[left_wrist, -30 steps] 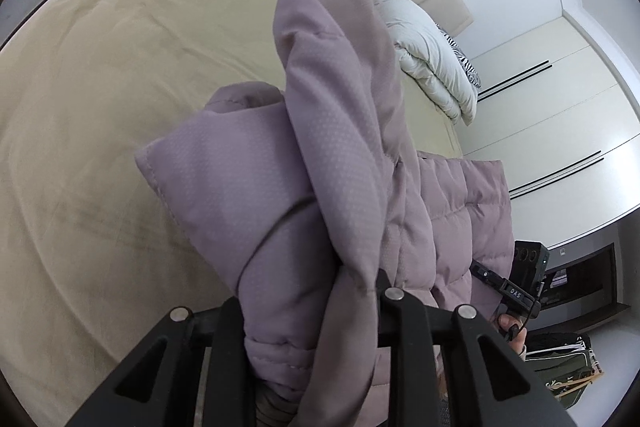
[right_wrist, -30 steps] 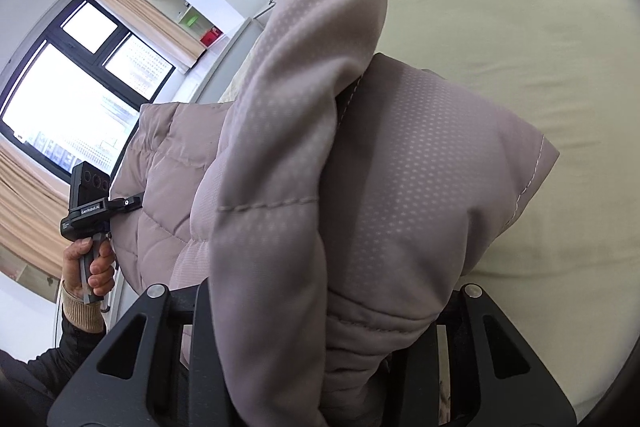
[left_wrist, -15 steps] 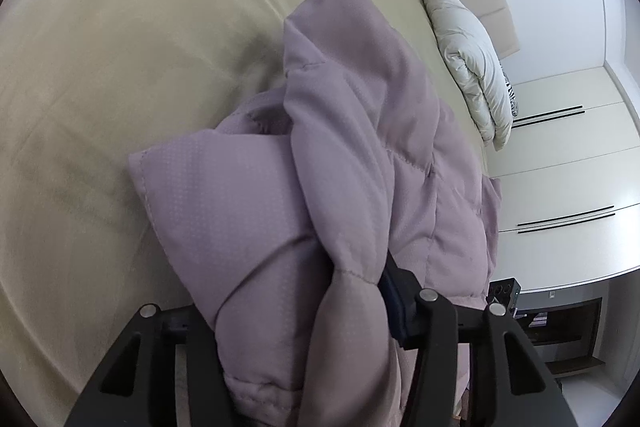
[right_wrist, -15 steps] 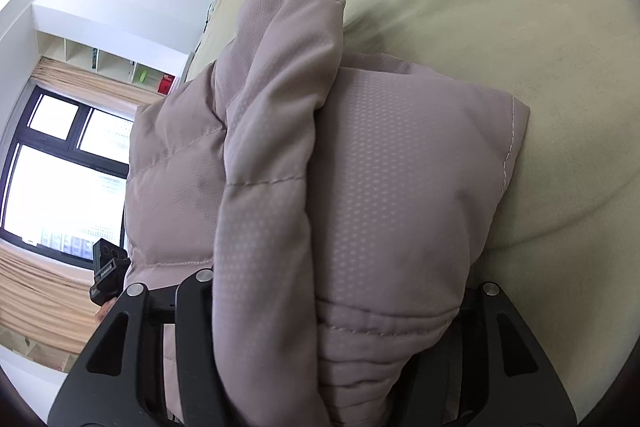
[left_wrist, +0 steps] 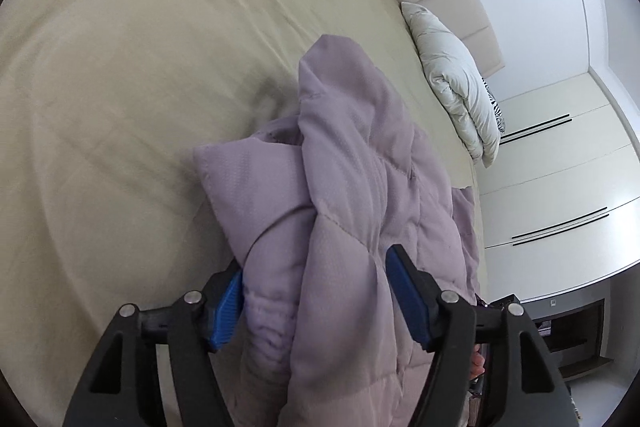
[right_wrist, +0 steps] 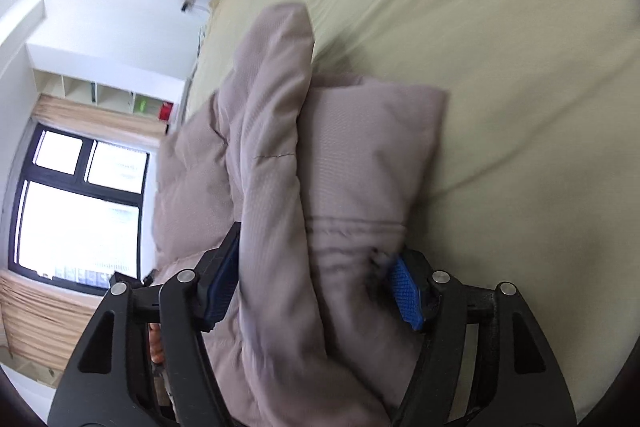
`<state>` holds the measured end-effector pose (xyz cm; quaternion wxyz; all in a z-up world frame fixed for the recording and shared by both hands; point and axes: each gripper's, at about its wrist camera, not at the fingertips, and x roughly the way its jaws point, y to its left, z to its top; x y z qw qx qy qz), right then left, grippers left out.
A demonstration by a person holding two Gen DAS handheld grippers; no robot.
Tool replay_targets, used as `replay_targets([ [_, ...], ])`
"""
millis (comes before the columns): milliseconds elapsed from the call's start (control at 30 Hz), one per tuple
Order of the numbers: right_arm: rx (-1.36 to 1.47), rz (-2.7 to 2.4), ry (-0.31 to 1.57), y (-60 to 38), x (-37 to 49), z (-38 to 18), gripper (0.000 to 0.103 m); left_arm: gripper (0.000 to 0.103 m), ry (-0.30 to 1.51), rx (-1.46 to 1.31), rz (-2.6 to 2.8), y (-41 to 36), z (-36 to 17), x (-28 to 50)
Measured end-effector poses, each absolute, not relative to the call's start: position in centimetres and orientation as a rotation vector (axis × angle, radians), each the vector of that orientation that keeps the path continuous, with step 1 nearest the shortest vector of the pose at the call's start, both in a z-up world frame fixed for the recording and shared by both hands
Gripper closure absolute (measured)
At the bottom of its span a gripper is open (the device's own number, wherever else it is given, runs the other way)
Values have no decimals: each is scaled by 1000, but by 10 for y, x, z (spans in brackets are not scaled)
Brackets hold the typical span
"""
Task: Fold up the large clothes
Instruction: 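Release the coat and pull both grippers back from the bundle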
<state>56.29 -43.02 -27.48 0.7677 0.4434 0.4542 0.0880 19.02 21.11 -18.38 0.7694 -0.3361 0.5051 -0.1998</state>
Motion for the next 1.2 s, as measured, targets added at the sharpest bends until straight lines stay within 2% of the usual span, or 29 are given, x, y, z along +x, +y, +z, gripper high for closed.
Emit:
replay_targets([
  [33, 965, 170, 961, -437, 553, -269, 38, 34, 1079, -708, -422, 215, -177, 183],
  [167, 827, 28, 839, -441, 516, -221, 38, 18, 931, -528, -360, 215, -133, 148],
  [267, 623, -45, 724, -422, 500, -172, 37, 7, 783, -381, -321, 205, -93, 115],
  [367, 419, -84, 605, -392, 485, -129, 34, 2, 639, -253, -263, 189, -54, 83],
  [467, 247, -80, 440, -348, 459, -91, 19, 0, 452, -108, -168, 162, -15, 45],
  [533, 180, -99, 316, -319, 436, -68, 4, 0, 352, -42, -128, 140, 3, 27],
  [633, 96, -204, 234, -278, 420, -35, 0, 0, 261, 48, -15, 117, 23, -2],
  [833, 172, -168, 291, -240, 402, 10, 0, 0, 325, 33, 46, 108, 45, -20],
  [967, 259, -123, 362, -227, 387, 26, 0, 0, 458, -8, 51, 101, 46, -16],
  [1200, 216, -148, 604, -203, 354, 6, 0, 0, 590, 2, 36, 78, 29, -24],
])
